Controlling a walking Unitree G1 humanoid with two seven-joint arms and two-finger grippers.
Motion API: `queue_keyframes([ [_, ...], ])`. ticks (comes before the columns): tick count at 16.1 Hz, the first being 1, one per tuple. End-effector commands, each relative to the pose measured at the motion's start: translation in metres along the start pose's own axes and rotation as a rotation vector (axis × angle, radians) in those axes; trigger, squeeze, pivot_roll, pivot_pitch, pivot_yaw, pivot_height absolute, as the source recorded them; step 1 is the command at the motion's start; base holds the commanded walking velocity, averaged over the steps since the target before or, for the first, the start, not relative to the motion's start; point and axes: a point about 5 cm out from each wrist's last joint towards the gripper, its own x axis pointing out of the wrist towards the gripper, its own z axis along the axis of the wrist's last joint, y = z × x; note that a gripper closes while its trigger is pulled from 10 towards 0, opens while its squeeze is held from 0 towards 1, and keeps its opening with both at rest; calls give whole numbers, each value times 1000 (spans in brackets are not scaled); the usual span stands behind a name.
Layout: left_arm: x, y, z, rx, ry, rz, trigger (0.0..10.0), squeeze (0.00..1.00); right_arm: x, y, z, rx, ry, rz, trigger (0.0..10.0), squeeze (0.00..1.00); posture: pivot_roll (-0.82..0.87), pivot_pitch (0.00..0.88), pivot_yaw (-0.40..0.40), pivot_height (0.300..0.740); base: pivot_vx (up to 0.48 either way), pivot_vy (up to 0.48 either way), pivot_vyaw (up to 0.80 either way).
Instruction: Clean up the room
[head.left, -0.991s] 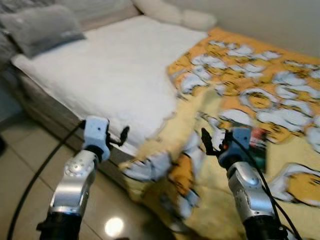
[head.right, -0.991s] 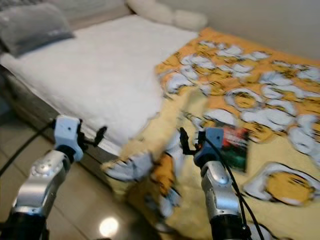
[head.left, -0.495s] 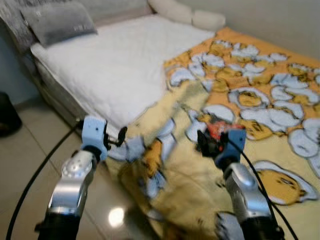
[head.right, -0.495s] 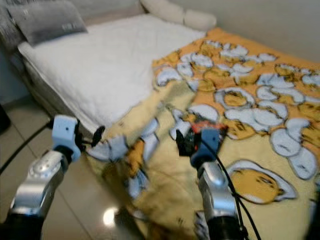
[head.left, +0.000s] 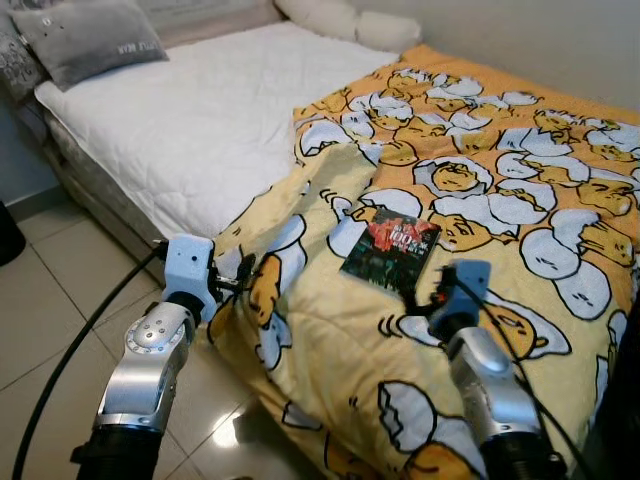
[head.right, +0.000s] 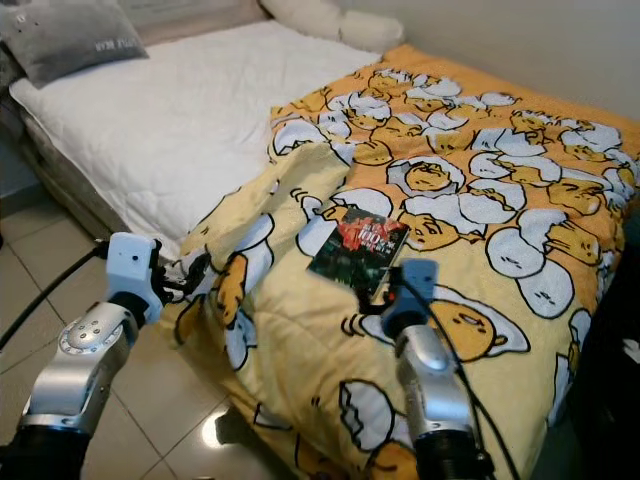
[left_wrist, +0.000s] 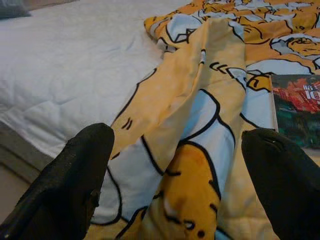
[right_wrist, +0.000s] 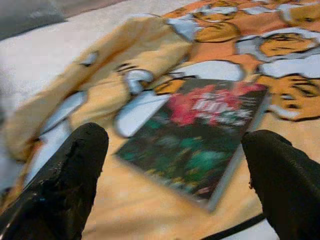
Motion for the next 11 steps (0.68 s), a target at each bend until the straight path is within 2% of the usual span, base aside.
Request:
queue_keyframes([
  [1, 0, 2, 1, 9, 5, 11, 10000, 525, 1, -3, 3, -7, -3, -5, 10000, 1000, 132, 0, -22, 740, 0, 0, 0],
  [7, 1, 1, 0, 7, 14, 5, 10000, 522, 2, -4, 1, -5, 2, -13, 10000, 1000, 131, 0, -21, 740, 0, 0, 0],
  [11, 1, 1, -1, -4, 18, 12, 10000, 384, 2, -4, 1, -4, 3, -11, 10000, 1000, 130, 0, -21, 740, 0, 0, 0],
])
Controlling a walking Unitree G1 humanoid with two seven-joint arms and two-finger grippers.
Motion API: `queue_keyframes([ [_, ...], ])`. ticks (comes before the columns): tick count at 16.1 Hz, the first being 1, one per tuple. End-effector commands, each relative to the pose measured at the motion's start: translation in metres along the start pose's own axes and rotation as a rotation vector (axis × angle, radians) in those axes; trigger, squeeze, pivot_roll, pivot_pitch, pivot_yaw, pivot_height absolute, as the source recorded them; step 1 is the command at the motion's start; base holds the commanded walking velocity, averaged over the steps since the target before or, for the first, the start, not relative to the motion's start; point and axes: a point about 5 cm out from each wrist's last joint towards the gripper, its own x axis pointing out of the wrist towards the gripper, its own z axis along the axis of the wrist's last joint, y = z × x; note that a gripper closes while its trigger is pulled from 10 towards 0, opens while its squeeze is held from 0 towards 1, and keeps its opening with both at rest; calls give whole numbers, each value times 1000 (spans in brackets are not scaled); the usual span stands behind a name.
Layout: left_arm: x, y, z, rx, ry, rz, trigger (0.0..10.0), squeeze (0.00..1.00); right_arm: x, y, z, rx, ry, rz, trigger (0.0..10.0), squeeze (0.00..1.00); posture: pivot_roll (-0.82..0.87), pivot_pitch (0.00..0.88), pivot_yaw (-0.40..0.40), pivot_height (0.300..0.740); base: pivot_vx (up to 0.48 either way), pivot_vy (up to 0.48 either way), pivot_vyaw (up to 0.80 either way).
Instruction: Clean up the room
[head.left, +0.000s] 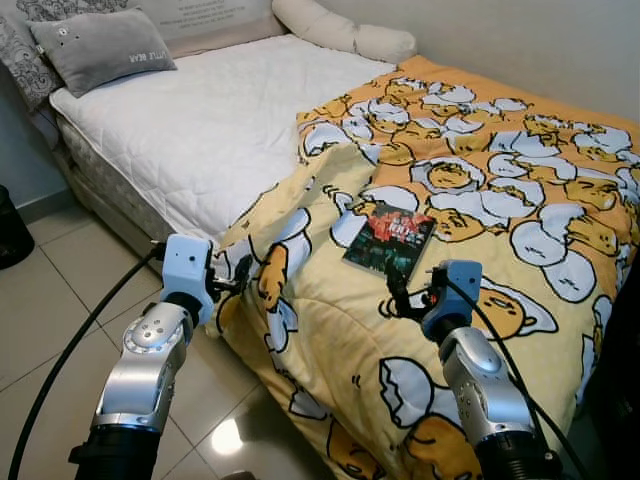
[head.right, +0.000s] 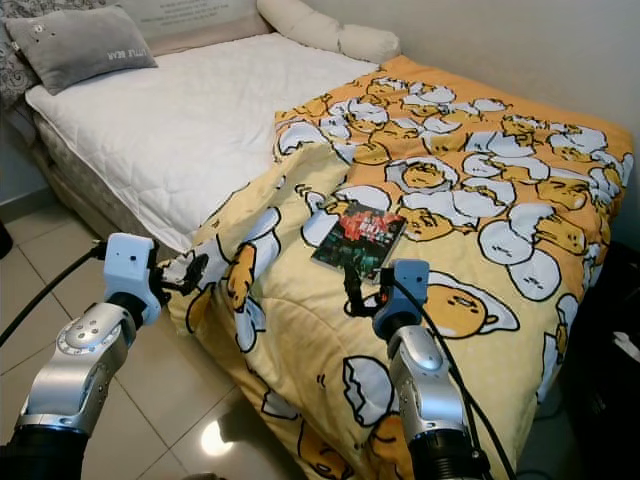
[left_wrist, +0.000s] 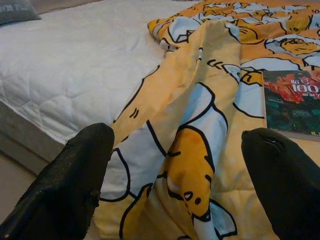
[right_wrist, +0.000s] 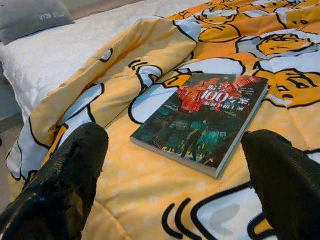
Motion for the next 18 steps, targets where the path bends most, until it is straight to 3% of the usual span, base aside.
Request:
queue_keyframes([
  [1, 1, -1, 1, 0, 4, -2, 10000, 376, 2, -4, 3, -2, -9, -11, 10000, 1000, 130, 0, -21, 740, 0, 0, 0],
  [5, 1, -1, 3, -23, -15, -29, 10000, 404, 3, -2, 3, -8, -6, 16, 10000, 1000, 130, 0, -22, 740, 0, 0, 0],
  [9, 0, -2, 3, -25, -15, -39, 10000, 404, 3, 1, 2, -17, -6, 17, 10000, 1000, 131, 0, -22, 740, 273, 0, 572],
  [14, 1, -5, 3, -21, -8, -57, 10000, 408, 3, -6, 3, -13, -5, -21, 10000, 1000, 130, 0, -22, 740, 324, 0, 0],
  [15, 1, -5, 3, -20, -8, -58, 10000, 408, 4, -6, 3, -18, -1, -22, 10000, 878, 130, 0, -22, 740, 334, 0, 0],
  [16, 1, -5, 3, -20, -8, -59, 10000, 408, 4, -6, 3, -21, 2, -23, 10000, 333, 130, 0, -22, 740, 334, 0, 0],
  [18, 1, -5, 3, -18, -7, -61, 10000, 400, 4, -6, 2, -25, 6, -30, 10000, 0, 131, 0, -22, 740, 326, 0, 0],
])
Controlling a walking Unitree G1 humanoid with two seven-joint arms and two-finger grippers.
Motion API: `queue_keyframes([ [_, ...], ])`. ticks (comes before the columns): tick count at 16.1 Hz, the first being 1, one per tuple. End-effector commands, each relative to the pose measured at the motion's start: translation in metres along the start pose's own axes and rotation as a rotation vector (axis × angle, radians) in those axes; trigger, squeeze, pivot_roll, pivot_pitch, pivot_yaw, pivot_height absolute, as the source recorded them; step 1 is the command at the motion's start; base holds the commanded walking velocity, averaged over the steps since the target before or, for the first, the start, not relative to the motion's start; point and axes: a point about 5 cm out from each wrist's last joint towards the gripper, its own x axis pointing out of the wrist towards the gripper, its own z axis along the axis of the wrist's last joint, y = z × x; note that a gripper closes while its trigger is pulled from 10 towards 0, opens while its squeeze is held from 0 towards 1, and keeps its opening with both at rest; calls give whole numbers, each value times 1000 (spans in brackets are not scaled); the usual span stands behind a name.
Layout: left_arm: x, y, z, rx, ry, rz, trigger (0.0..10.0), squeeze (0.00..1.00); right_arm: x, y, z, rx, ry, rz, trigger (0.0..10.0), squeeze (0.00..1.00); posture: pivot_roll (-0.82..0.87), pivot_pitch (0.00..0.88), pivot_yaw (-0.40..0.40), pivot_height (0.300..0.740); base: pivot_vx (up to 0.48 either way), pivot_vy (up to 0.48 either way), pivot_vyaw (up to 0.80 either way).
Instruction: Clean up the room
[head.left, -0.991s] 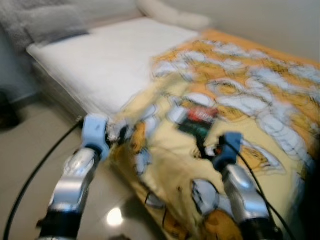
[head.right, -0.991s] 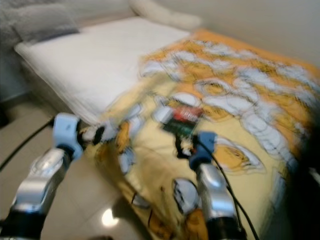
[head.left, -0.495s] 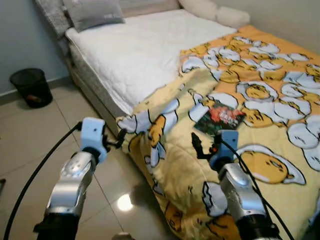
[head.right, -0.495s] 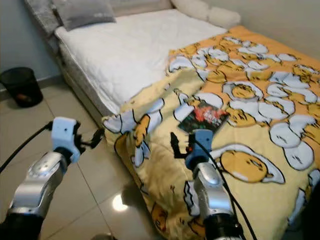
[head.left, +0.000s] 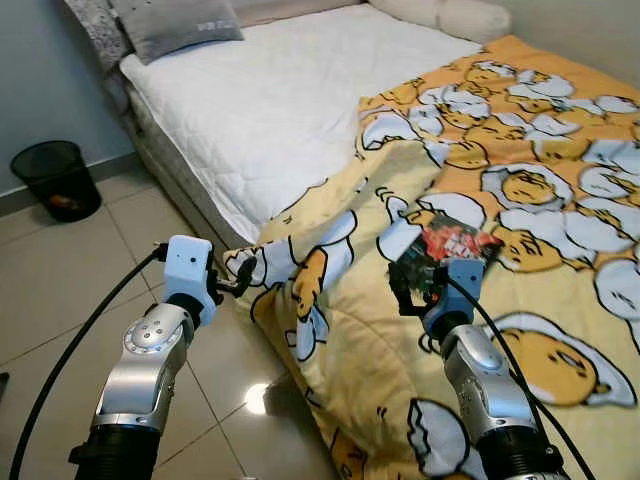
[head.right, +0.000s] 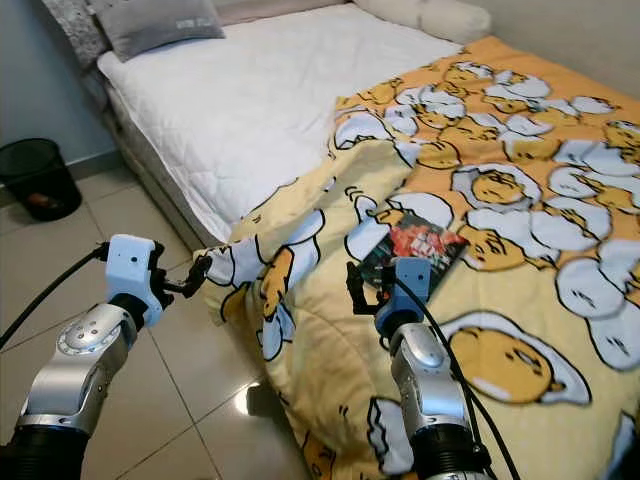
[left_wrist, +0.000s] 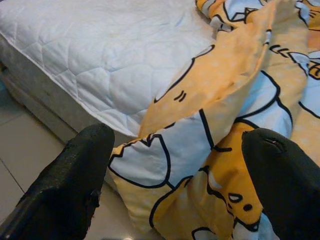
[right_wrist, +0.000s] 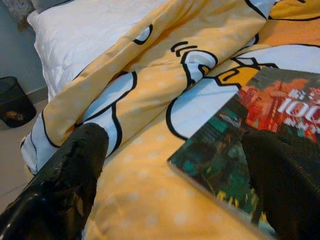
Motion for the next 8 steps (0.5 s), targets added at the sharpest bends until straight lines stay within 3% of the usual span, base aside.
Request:
queue_keyframes([
  [1, 1, -2, 4, 8, -9, -14, 10000, 404, 1, -2, 1, -8, 4, -17, 10000, 0, 131, 0, -22, 740, 311, 0, 0],
  [4, 1, -3, 3, 15, -3, -19, 10000, 396, 1, -3, 0, -31, 14, -27, 10000, 0, 130, 0, -23, 740, 264, 0, 0],
  [8, 1, -4, 2, 23, 1, -25, 10000, 388, 2, -2, -2, 7, 29, -23, 10000, 0, 130, 0, -23, 740, 0, 0, 0],
])
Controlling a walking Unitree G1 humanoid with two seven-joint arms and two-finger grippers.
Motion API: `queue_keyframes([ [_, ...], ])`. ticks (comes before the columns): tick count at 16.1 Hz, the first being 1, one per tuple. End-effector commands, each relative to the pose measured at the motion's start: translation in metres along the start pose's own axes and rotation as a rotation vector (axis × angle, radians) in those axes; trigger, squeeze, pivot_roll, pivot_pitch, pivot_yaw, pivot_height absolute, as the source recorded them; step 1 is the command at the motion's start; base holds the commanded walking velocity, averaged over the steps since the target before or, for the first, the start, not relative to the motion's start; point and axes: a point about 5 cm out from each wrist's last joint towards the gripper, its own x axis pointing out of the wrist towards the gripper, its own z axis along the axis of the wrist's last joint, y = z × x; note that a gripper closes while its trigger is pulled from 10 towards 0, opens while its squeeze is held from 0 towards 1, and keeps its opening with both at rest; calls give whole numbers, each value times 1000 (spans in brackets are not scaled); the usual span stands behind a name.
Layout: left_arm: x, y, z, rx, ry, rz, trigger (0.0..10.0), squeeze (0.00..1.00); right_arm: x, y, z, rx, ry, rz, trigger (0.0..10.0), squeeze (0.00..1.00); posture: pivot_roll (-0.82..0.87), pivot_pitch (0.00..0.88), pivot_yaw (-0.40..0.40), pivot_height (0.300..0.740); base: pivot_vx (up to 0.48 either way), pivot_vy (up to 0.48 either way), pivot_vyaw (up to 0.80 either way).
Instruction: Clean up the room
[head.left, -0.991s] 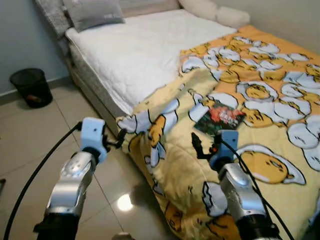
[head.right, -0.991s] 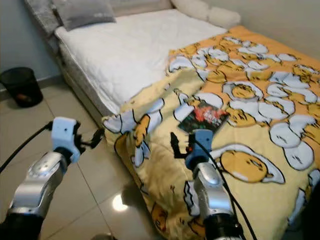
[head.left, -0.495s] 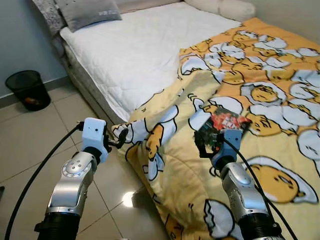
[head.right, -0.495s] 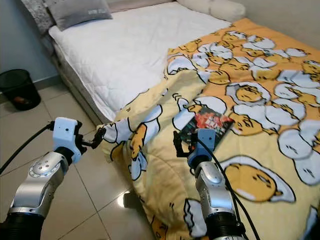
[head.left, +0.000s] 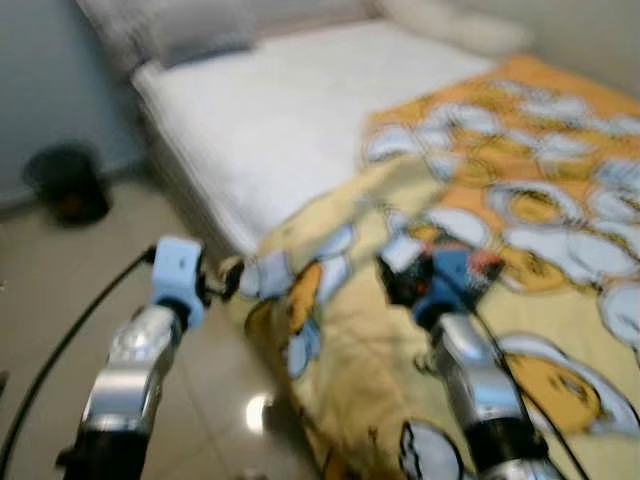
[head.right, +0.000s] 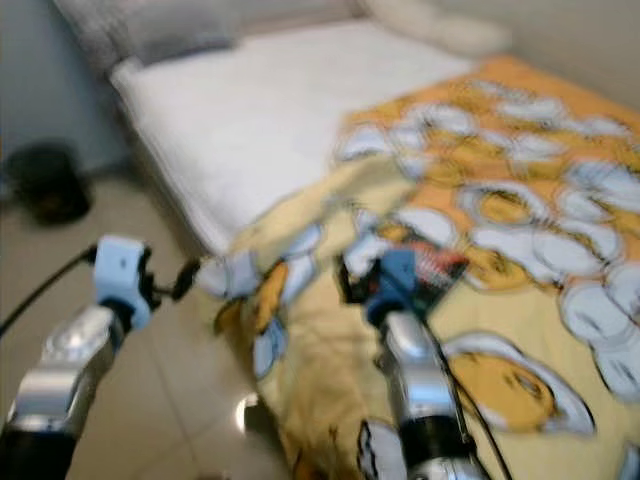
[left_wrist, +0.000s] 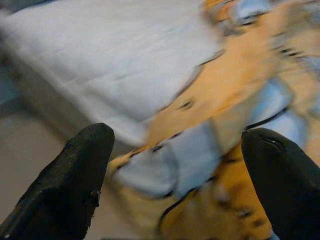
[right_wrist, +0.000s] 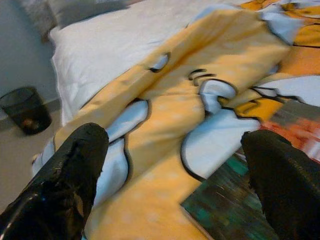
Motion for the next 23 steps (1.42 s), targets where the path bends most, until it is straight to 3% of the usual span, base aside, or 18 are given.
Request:
queue_keyframes([
  [1, 3, -8, 2, 23, 0, -26, 10000, 388, -7, -14, -11, 18, 47, -55, 10000, 0, 130, 0, -23, 740, 0, 0, 0],
  [10, 1, -17, -3, 38, 22, -89, 10000, 380, -7, -17, -10, 46, 56, -79, 10000, 0, 130, 0, -23, 740, 0, 0, 0],
  [13, 2, -15, -5, 45, 37, -68, 10000, 302, -8, -16, -10, 42, 61, -77, 10000, 0, 130, 0, -24, 740, 0, 0, 0],
  [18, 1, -17, -3, 29, 16, -78, 10000, 302, -9, -14, -11, 61, 70, -66, 10000, 0, 130, 0, -25, 740, 0, 0, 0],
  [23, 1, -17, -3, 27, 19, -77, 10000, 298, -10, -14, -10, 69, 70, -68, 10000, 0, 130, 0, -26, 740, 0, 374, -424],
])
